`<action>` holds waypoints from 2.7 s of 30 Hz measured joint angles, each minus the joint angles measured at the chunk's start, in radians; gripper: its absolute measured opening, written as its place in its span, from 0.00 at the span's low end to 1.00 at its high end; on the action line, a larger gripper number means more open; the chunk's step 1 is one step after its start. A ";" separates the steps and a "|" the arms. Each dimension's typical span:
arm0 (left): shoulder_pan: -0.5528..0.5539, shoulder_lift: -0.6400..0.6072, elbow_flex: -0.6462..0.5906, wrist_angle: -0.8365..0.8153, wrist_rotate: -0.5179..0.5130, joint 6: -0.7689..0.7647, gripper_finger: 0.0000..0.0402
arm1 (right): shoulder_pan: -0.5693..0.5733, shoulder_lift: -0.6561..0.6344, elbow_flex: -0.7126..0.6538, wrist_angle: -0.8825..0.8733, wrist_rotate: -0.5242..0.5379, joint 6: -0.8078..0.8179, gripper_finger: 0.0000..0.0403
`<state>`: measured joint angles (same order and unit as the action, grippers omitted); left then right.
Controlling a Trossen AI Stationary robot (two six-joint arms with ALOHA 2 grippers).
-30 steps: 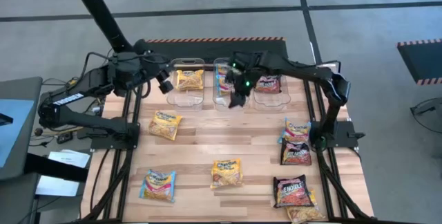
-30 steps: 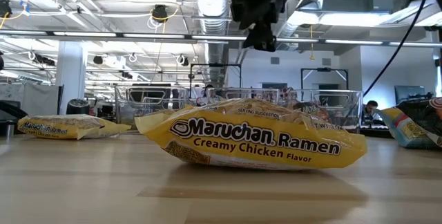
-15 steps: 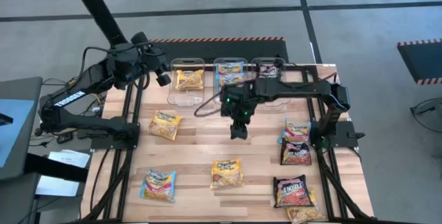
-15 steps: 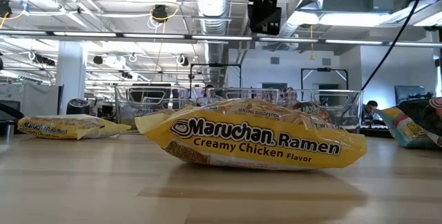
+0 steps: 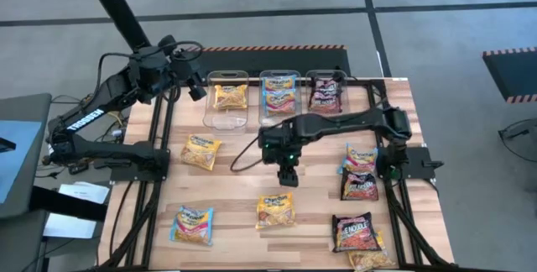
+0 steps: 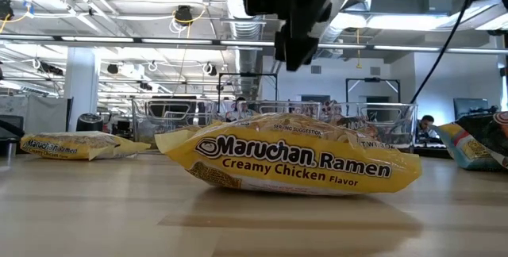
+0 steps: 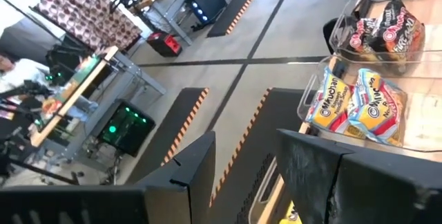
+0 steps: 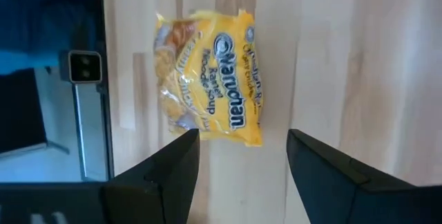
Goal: Sort Maruchan noodles
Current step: Put the yellow noodle pack into the left transparent bin
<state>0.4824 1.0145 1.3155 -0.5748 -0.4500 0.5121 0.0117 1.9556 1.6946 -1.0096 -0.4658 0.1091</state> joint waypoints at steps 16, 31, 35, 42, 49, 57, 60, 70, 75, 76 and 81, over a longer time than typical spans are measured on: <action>-0.001 0.000 0.000 -0.084 0.000 -0.065 0.35 | 0.059 0.127 0.003 0.076 -0.003 0.007 0.60; -0.001 0.000 0.000 -0.117 0.045 -0.056 0.35 | 0.111 0.229 0.000 0.090 0.027 0.078 0.60; -0.001 0.000 0.000 -0.118 0.045 -0.057 0.35 | 0.113 0.225 0.000 0.085 0.048 0.101 0.60; -0.001 0.000 0.000 -0.131 0.045 -0.056 0.35 | 0.114 0.226 0.000 0.101 0.071 0.128 0.59; -0.001 0.000 0.000 -0.150 0.045 -0.055 0.35 | 0.121 0.226 0.000 0.113 0.060 0.130 0.59; -0.001 0.000 0.000 -0.151 0.045 -0.053 0.35 | 0.147 0.224 -0.035 0.151 0.050 0.131 0.59; -0.001 0.000 0.000 -0.151 0.045 -0.045 0.35 | 0.148 0.224 -0.049 0.149 0.062 0.166 0.59; -0.001 0.000 0.000 -0.151 0.045 -0.045 0.35 | 0.144 0.224 -0.049 0.162 0.095 0.206 0.47; -0.001 0.000 0.000 -0.151 0.045 -0.045 0.35 | 0.144 0.222 -0.049 0.177 0.096 0.208 0.20; -0.001 0.000 0.000 -0.151 0.045 -0.045 0.35 | 0.143 0.222 -0.049 0.178 0.096 0.209 0.15; -0.001 0.000 0.000 -0.151 0.045 -0.045 0.35 | 0.143 0.222 -0.049 0.187 0.098 0.240 0.03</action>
<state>0.4816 1.0145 1.3151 -0.7261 -0.4053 0.4675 0.1543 2.1777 1.6459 -0.8230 -0.3679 0.3487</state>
